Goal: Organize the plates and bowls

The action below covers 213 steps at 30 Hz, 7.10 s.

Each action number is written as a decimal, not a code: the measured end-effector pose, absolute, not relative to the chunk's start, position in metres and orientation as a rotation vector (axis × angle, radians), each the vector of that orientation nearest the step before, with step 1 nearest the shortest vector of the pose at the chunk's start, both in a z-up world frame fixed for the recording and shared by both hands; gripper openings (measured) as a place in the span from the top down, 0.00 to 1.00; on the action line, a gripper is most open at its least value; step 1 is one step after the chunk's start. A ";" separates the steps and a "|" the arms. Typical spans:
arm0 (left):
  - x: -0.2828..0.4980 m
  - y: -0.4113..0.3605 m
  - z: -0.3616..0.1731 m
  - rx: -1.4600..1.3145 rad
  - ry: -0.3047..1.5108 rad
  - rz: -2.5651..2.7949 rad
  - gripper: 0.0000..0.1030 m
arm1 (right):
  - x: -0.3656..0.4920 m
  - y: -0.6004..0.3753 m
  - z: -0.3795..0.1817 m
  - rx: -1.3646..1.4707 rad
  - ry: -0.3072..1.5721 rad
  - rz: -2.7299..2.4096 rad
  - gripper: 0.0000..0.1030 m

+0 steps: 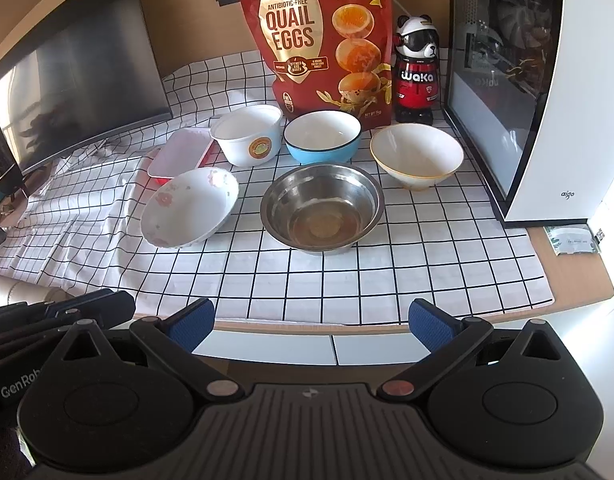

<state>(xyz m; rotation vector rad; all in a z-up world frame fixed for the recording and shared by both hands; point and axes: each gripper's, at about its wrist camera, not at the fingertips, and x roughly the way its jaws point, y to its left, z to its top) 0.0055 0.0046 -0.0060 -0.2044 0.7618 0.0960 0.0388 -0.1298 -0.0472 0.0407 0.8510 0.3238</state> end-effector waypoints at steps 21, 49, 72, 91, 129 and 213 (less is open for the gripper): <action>0.009 0.008 -0.007 -0.206 0.765 0.102 0.87 | 0.043 -0.130 -0.049 0.046 0.862 0.325 0.00; 0.109 0.089 -0.041 -0.543 0.822 -0.049 0.87 | 0.117 -0.138 -0.077 0.302 0.762 0.271 0.00; 0.299 0.104 -0.139 -0.301 1.075 -0.209 0.80 | 0.234 -0.131 -0.147 0.076 0.831 0.235 0.12; 0.295 0.100 -0.172 -0.501 1.118 -0.127 0.67 | 0.309 -0.128 -0.192 0.218 1.015 0.380 0.48; 0.234 0.290 -0.148 -0.404 1.030 0.189 0.60 | 0.323 0.071 -0.175 0.007 0.973 0.608 0.26; 0.401 -0.004 -0.174 -0.632 1.110 -0.242 0.79 | 0.363 -0.212 -0.187 0.170 0.875 0.157 0.51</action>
